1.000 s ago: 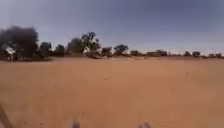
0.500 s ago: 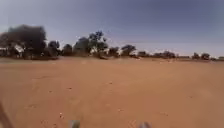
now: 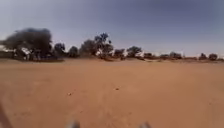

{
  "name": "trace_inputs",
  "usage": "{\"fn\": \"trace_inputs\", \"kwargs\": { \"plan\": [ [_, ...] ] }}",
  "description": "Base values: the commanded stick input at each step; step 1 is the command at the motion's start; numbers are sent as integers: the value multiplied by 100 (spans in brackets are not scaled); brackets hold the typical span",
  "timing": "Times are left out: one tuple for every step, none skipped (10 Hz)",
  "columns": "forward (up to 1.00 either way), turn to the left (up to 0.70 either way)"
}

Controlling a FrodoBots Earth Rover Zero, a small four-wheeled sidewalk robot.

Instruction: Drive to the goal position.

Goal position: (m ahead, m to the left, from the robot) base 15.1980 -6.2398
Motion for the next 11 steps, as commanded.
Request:
{"fn": "trace_inputs", "kwargs": {
  "plan": [
    [70, -35],
    [70, -35],
    [70, -35],
    [70, -35],
    [70, -35],
    [70, -35],
    [70, -35],
    [70, -33],
    [70, 0],
    [70, 0],
    [70, 0]
  ]
}}
